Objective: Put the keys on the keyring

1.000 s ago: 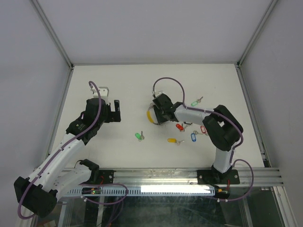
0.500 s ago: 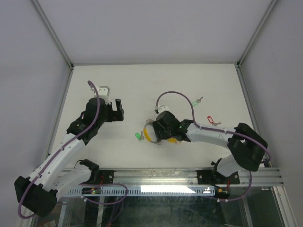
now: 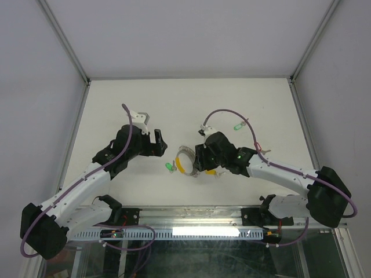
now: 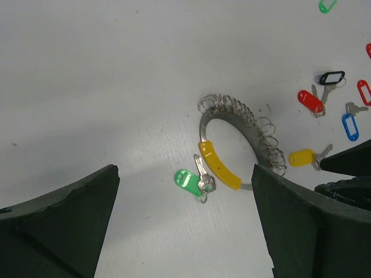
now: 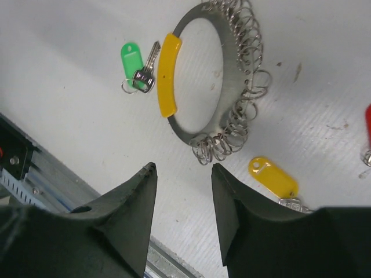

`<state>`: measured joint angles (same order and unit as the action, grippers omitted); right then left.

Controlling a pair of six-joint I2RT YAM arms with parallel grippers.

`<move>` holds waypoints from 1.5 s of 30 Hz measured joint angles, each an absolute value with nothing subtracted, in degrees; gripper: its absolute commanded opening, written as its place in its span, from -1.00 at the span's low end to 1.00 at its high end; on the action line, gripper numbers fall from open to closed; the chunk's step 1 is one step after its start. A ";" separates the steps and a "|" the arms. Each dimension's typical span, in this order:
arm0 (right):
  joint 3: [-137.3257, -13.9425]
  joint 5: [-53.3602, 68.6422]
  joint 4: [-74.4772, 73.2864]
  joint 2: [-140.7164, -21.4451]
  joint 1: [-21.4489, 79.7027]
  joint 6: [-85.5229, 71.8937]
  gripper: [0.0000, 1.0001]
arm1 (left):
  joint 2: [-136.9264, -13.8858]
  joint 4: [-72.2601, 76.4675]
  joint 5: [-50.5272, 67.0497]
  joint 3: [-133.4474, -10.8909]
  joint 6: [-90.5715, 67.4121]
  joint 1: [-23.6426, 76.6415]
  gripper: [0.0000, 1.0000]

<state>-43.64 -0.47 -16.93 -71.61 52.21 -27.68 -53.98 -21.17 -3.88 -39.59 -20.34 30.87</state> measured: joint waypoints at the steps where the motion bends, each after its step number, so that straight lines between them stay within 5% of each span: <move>1: -43.44 0.80 -16.99 -71.68 52.21 -27.53 -0.12 | -54.33 -20.78 -3.60 -39.18 -20.71 31.51 0.92; 21: -53.43 8.43 -20.91 -90.43 52.21 -23.05 -0.27 | -52.03 -20.60 -5.78 -38.63 -21.69 32.23 0.96; 45: -53.49 11.05 -22.04 -94.48 52.21 -22.72 -0.42 | -52.07 -20.73 -5.91 -38.63 -21.71 32.21 0.96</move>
